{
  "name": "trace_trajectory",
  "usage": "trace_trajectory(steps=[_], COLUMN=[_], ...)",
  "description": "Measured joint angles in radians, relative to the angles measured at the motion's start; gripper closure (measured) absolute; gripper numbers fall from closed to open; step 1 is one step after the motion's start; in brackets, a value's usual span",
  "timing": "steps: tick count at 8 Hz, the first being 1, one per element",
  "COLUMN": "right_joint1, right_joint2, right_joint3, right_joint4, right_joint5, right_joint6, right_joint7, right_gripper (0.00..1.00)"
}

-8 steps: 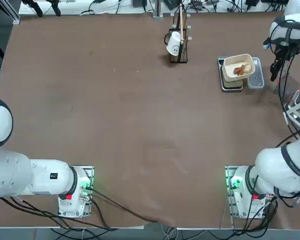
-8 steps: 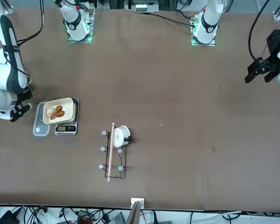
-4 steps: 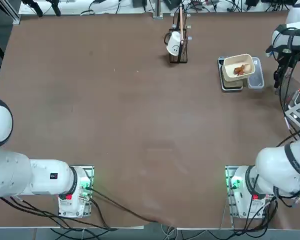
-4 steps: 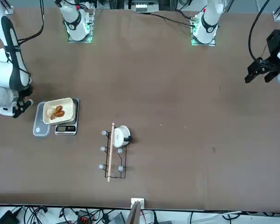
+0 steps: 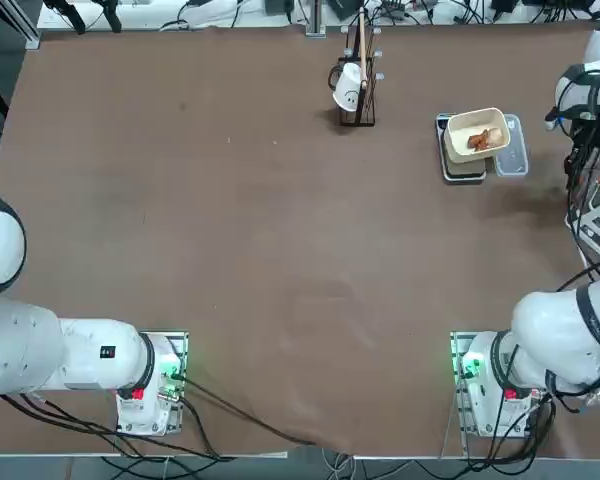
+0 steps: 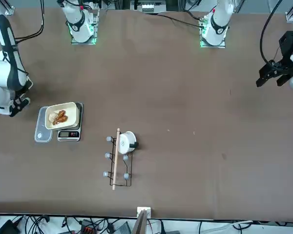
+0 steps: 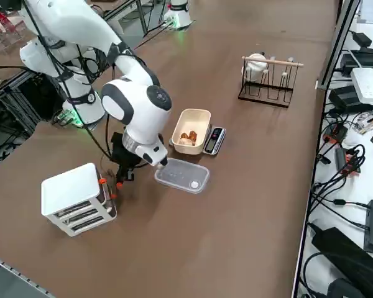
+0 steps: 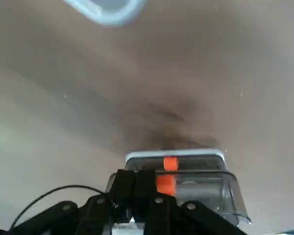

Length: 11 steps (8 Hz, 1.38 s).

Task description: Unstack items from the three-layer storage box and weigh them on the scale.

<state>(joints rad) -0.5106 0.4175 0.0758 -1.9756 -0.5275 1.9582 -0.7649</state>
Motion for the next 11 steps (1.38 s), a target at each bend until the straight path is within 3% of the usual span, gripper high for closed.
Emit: trace_trajectory(steps=[3, 6, 8, 11], right_joint1=[-0.051, -0.053, -0.050, -0.047], right_joint2=[-0.010, -0.011, -0.021, -0.004], right_joint3=[0.002, 0.006, 0.030, 0.062], right_joint4=[-0.018, -0.019, -0.012, -0.003], right_joint5=[-0.022, -0.022, -0.022, 0.020], right_joint6=[0.004, 0.006, 0.009, 0.044], right_joint7=[-0.002, -0.002, -0.002, 0.010], right_gripper=[0.98, 0.98, 0.97, 0.76])
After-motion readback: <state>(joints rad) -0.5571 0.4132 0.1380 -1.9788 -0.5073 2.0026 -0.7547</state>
